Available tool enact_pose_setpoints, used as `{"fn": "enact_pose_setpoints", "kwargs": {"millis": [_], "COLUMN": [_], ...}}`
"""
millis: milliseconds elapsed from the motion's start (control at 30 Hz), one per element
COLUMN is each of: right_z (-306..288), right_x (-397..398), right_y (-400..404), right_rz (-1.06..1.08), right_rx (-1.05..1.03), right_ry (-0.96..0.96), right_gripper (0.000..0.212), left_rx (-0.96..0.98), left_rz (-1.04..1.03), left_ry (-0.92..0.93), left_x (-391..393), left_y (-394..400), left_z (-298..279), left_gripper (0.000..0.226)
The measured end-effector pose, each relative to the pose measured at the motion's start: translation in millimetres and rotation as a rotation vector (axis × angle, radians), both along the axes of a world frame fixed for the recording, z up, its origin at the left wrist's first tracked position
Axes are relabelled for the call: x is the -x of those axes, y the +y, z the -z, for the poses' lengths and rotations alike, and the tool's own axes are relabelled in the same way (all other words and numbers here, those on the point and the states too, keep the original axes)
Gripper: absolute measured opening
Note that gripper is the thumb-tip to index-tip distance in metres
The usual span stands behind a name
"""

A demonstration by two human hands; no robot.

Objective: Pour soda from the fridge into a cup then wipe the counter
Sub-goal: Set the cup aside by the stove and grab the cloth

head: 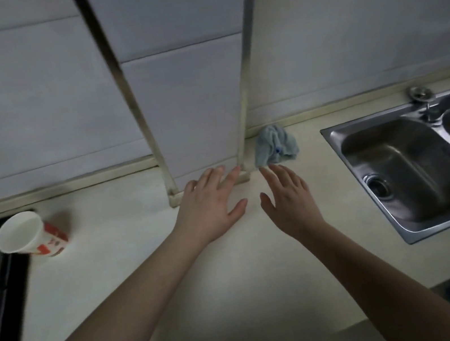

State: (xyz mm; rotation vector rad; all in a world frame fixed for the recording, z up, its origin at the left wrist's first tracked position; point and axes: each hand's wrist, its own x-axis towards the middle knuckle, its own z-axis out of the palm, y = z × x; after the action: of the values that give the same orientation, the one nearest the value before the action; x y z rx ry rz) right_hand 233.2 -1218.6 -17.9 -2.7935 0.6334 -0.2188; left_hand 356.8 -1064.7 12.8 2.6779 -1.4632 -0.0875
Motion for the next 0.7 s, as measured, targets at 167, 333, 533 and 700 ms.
{"fn": "enact_pose_setpoints", "kwargs": {"millis": [167, 333, 533, 700], "right_z": [17.1, 41.0, 67.8, 93.7], "right_x": [-1.5, -24.2, -74.9, -118.0], "right_y": [-45.3, -91.9, -139.0, -171.0], "right_rz": [0.0, 0.018, 0.065, 0.054], "right_rx": [-0.031, -0.085, -0.116, -0.125], "right_ry": [0.032, 0.105, 0.146, 0.275], "right_gripper": [0.058, 0.06, 0.065, 0.063], "left_rx": [-0.03, -0.084, -0.091, -0.107], "left_rz": [-0.014, -0.1, -0.186, -0.279], "left_ry": [0.034, 0.13, 0.152, 0.104], "left_x": [12.1, 22.3, 17.2, 8.0], "left_y": [-27.1, -38.1, -40.7, -25.8], "left_z": [20.0, 46.9, 62.2, 61.9], "left_gripper": [0.071, 0.068, 0.074, 0.072]}}
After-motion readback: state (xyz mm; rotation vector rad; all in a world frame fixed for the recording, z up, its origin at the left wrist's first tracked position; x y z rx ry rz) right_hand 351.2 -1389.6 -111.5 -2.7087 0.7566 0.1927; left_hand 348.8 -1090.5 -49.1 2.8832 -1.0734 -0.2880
